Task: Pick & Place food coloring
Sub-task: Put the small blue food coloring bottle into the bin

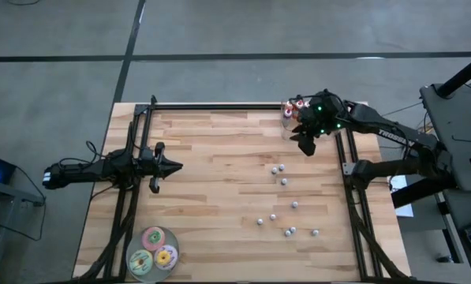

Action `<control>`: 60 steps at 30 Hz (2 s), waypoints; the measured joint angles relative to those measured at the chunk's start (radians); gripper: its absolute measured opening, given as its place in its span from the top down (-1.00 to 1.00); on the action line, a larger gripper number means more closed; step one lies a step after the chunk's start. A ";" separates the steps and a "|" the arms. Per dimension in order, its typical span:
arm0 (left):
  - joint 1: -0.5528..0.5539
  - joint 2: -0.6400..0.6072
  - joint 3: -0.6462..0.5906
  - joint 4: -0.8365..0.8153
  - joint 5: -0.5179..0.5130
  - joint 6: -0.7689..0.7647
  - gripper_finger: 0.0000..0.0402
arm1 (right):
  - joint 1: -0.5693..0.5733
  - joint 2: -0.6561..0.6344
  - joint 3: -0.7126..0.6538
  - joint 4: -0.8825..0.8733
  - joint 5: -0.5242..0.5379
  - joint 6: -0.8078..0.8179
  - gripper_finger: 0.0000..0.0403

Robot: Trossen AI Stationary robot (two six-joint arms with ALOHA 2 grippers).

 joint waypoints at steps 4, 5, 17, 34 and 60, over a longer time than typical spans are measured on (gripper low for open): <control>0.000 0.000 0.000 0.000 0.000 0.000 1.00 | 0.079 0.025 0.046 -0.013 0.001 0.000 0.23; 0.000 0.000 0.000 0.000 0.000 0.000 1.00 | 0.098 0.031 0.061 -0.026 0.001 0.000 0.23; 0.000 0.000 0.000 0.000 0.001 0.000 1.00 | 0.250 0.121 0.234 -0.236 0.015 -0.249 0.22; 0.000 0.000 0.000 0.000 0.002 0.000 1.00 | 0.294 0.246 0.284 -0.253 0.191 -0.512 0.18; 0.000 0.000 0.000 0.000 0.002 0.000 1.00 | 0.295 0.324 0.291 -0.272 0.195 0.478 0.19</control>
